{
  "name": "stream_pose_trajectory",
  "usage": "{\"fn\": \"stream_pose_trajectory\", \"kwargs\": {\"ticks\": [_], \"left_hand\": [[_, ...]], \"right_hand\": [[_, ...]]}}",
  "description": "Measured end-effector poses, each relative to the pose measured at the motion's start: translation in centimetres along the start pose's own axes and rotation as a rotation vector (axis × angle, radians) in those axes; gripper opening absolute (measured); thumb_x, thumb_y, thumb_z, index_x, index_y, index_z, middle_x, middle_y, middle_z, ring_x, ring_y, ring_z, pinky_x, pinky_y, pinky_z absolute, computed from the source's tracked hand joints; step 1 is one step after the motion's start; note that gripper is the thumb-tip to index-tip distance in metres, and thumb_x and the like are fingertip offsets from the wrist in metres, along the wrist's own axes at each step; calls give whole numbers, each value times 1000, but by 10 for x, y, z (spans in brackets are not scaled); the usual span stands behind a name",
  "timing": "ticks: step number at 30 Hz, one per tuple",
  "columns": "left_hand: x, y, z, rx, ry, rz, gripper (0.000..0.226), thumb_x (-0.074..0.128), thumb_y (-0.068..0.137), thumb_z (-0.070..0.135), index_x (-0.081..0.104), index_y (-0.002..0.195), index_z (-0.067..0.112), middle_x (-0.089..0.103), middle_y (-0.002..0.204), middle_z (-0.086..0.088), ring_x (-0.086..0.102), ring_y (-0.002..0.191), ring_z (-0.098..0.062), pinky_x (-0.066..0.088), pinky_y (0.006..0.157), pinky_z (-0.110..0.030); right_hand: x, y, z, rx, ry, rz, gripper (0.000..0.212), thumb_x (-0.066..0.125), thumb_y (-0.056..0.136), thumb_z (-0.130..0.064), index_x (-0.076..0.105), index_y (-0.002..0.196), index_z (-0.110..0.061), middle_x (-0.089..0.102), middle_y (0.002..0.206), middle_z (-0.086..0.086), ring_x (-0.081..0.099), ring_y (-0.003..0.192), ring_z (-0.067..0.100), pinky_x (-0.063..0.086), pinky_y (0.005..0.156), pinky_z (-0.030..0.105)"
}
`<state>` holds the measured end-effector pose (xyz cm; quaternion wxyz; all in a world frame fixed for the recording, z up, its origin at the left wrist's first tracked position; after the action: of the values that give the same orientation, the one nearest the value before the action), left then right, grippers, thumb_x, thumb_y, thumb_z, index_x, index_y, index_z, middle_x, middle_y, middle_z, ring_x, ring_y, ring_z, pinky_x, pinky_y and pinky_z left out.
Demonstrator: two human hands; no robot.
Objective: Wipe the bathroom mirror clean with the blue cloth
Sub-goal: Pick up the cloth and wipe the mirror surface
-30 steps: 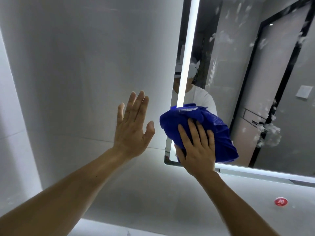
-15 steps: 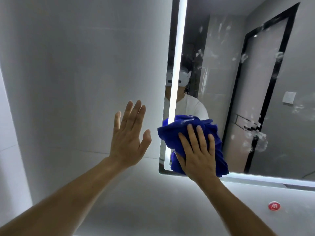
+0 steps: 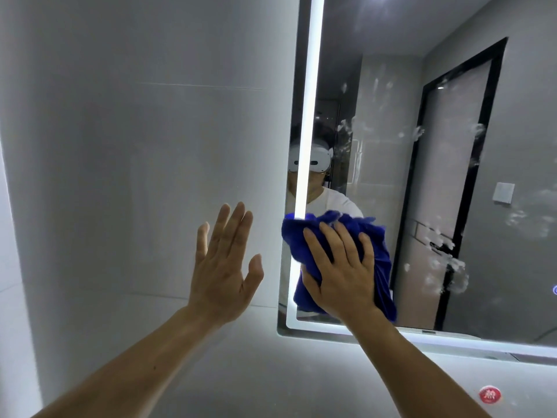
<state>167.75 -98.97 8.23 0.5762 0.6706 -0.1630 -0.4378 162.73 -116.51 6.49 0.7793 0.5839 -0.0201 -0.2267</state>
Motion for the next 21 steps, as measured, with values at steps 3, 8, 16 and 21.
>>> {"fn": "stream_pose_trajectory", "kwargs": {"ticks": [3,8,16,21], "left_hand": [[2,1,0,16,13,-4,63,33,96,42,25,153,16,17,163,-3,10,151,-21,-7,121,-45],[1,5,-1,12,7,7,64,34,95,44,26,152,17,17,163,-4,10,151,-22,-5,121,-47],[2,1,7,-1,-20,-5,60,32,95,44,24,151,21,20,162,-4,12,151,-23,0,120,-51],[3,-1,5,3,-29,-23,59,28,97,43,24,151,20,21,161,-5,14,151,-24,5,119,-54]], "right_hand": [[3,-34,0,-60,-24,-20,53,46,90,-42,45,137,-19,60,131,10,43,124,29,26,108,49],[-17,7,29,92,27,35,51,48,90,-44,53,130,-12,65,109,11,56,94,31,34,89,44],[-10,13,4,66,69,-46,62,37,90,-50,45,139,-13,54,136,13,43,120,32,28,100,46],[-3,-2,-1,-58,75,-56,60,41,88,-37,37,144,-15,40,149,13,34,134,33,23,108,47]]}}
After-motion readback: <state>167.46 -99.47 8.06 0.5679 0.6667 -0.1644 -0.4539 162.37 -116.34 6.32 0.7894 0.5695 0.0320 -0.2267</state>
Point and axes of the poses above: each hand's wrist, its own y-axis towards the middle knuckle, its own x-axis out of the palm, z = x × y, the point moved 9 cm from there along y, towards the middle knuckle
